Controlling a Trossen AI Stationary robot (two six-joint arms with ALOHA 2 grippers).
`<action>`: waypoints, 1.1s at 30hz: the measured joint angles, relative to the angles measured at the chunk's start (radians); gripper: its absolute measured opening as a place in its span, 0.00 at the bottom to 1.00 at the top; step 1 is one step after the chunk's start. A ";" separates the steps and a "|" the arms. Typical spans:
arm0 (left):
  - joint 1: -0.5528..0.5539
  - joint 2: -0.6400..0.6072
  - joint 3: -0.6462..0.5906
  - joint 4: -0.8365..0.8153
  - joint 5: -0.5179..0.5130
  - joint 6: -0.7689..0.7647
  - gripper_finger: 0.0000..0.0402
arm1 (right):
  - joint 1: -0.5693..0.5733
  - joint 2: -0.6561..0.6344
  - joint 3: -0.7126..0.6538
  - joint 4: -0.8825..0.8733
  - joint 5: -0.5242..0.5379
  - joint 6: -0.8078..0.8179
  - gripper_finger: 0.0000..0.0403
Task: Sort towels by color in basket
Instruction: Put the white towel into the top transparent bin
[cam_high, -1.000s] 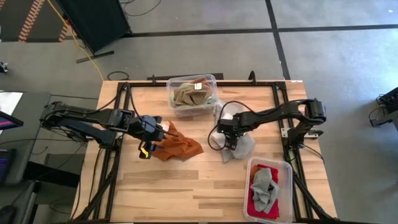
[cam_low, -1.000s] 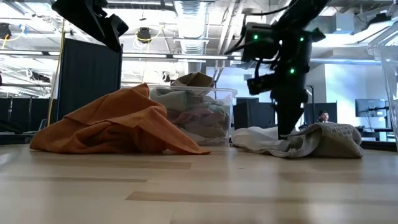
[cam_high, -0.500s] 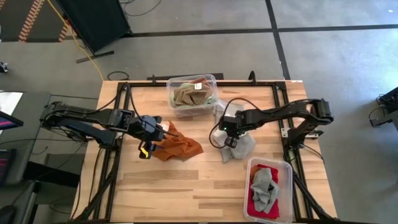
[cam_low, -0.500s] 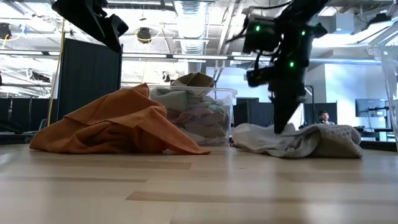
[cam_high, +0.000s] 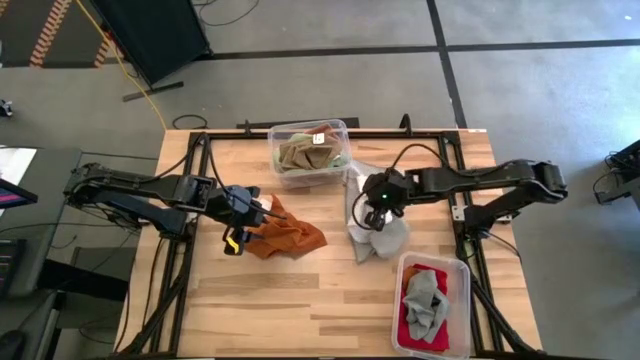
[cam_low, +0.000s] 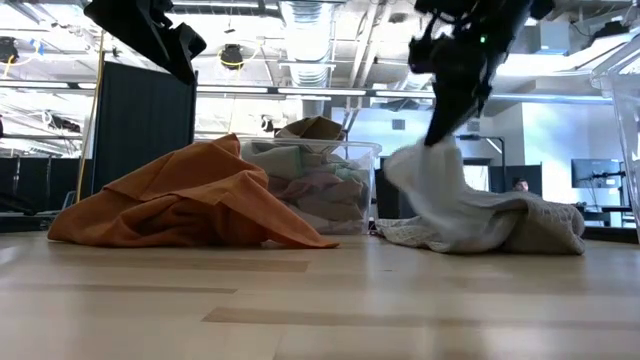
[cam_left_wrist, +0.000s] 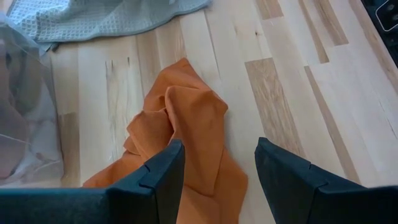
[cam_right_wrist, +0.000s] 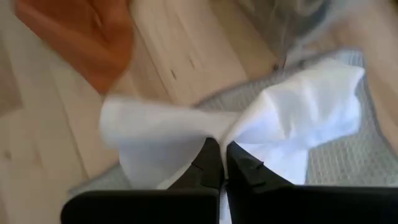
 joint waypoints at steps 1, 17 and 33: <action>0.000 0.000 0.000 0.000 0.000 0.000 0.47 | 0.006 -0.013 0.000 0.007 0.017 0.000 0.06; 0.000 0.000 0.000 0.001 0.001 0.000 0.47 | 0.009 -0.136 0.105 0.319 0.097 -0.228 0.06; 0.000 0.000 0.000 0.010 0.004 0.000 0.47 | -0.216 0.111 0.425 0.355 0.012 -0.405 0.06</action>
